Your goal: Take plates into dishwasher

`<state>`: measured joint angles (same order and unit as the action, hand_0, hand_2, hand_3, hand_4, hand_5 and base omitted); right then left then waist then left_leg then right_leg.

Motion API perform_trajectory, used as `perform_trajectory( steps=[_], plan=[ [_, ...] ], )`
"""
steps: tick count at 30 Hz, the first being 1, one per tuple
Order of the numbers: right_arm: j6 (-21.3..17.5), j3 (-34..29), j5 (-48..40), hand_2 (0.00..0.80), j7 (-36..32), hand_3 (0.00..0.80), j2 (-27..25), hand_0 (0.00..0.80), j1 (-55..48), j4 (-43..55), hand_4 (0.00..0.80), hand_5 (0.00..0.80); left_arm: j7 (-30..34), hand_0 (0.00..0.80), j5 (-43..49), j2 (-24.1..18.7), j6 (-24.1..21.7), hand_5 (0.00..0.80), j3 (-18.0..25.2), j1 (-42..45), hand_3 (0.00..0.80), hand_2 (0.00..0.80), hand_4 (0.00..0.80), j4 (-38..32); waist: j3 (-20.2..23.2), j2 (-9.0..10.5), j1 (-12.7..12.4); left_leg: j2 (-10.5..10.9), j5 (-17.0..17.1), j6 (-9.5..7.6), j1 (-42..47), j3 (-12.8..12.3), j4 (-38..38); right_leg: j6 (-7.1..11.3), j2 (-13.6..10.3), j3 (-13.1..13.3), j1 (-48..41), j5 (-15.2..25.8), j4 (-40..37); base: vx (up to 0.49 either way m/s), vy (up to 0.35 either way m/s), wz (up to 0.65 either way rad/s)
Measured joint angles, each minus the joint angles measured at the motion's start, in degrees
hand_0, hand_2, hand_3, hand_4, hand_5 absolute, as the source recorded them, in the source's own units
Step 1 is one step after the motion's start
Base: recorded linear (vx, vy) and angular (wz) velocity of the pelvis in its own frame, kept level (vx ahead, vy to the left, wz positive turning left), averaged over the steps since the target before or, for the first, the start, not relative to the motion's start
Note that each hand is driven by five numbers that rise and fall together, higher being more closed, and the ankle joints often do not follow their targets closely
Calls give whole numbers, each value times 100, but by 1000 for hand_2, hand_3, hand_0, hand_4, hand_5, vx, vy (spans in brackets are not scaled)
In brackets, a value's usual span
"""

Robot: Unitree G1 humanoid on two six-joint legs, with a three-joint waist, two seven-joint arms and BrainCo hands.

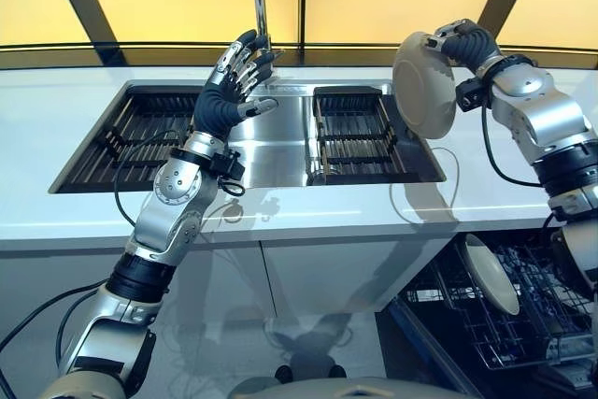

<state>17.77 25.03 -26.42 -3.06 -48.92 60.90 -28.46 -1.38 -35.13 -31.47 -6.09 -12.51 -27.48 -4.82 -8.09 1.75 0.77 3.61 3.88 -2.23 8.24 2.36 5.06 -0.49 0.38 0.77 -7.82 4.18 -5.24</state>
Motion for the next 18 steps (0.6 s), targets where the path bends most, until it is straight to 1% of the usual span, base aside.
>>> perform_trajectory(
  steps=[1, 3, 4, 5, 8, 10, 12, 13, 15, 17, 18],
  plan=[
    [0, -2, 0, 800, -17, 800, -106, 800, 0, 5, 800, 800, 29, 0, -1, 0, -4, 0, 0, 0, 0, 0, 0, 0, 1, -1, 3, -12, -16, 1, 18, -62, 0, -13, 12, 49, 0, 10, 0, -25, -2, -20],
    [0, -59, 0, 800, -22, 800, -277, 800, 0, 5, 800, 800, 43, 0, -2, 1, -20, 0, 0, 0, 0, 0, 0, -1, 8, 4, 40, -20, -23, 5, 23, -81, 0, -24, 20, 65, 0, 17, 1, -30, -5, -9],
    [0, -102, 3, 800, -26, 800, -363, 800, -1, 4, 800, 800, 54, 0, -5, 0, -22, 0, 1, 0, 0, 0, 0, -2, 9, 3, 134, -24, -28, 7, 26, -92, -1, -28, 26, 79, 0, 20, 0, -25, -6, -4],
    [0, -183, 4, 800, -28, 800, -420, 800, -4, 4, 800, 800, 59, 0, -13, 0, -22, 0, 1, 0, 0, 0, 0, -2, 10, 3, 162, -28, -31, 8, 31, -102, -1, -29, 31, 90, 0, 22, 1, -22, -7, -10],
    [0, -240, 5, 800, -36, 800, -642, 800, -43, -1, 800, 800, 75, 0, -29, 0, -13, 0, 1, 0, 0, 0, 0, 2, 13, 1, 201, -57, -76, 16, 98, -238, 0, -37, 61, 206, -18, 30, 0, -15, -11, -22],
    [-2, -262, 5, 800, -106, 800, -775, 800, -63, -22, 800, 800, 80, 0, -64, 1, 11, 0, 2, -1, 0, 0, 0, 5, 26, -2, 314, -58, -88, 13, 117, -268, 1, -20, 63, 252, -25, 19, -3, -10, -20, -12],
    [-8, -438, 6, 800, -181, 800, -904, 800, -221, -33, 800, 800, 90, 0, -64, 6, 20, 0, 2, 0, 0, 0, 0, 7, 51, 3, 337, -79, -116, 17, 132, -397, 1, -12, 85, 361, -3, 30, -4, -11, -25, -27],
    [-10, -489, 8, 800, -217, 800, -984, 800, -313, -42, 800, 800, 93, 0, -65, 6, 21, 0, 2, 0, 0, 0, 0, 11, 60, 10, 342, -82, -126, 15, 142, -413, 1, -11, 89, 381, -3, 31, -4, -10, -25, -20],
    [-9, -578, 52, 800, -289, 800, -1109, 800, -481, -88, 800, 800, 95, 0, -65, 9, 24, 0, 2, 0, 0, 0, 0, 13, 98, 10, 464, -86, -145, 16, 148, -467, 2, -11, 93, 441, 5, 31, -14, -10, -24, -12],
    [-10, -650, 52, 800, -362, 800, -1225, 800, -621, -131, 800, 800, 95, 0, -64, 17, 37, 0, 2, 0, 0, 0, 0, 13, 118, 8, 483, -98, -174, 17, 178, -549, 5, -9, 108, 517, 7, 32, -25, -9, -28, -22],
    [-9, -663, 52, 800, -397, 800, -1310, 800, -705, -134, 800, 800, 96, 0, -65, 25, 50, 0, 2, 0, 0, 0, 0, 14, 127, 11, 538, -104, -187, 20, 193, -572, 16, -8, 114, 535, 6, 32, -26, -2, -31, -19]
  ],
)
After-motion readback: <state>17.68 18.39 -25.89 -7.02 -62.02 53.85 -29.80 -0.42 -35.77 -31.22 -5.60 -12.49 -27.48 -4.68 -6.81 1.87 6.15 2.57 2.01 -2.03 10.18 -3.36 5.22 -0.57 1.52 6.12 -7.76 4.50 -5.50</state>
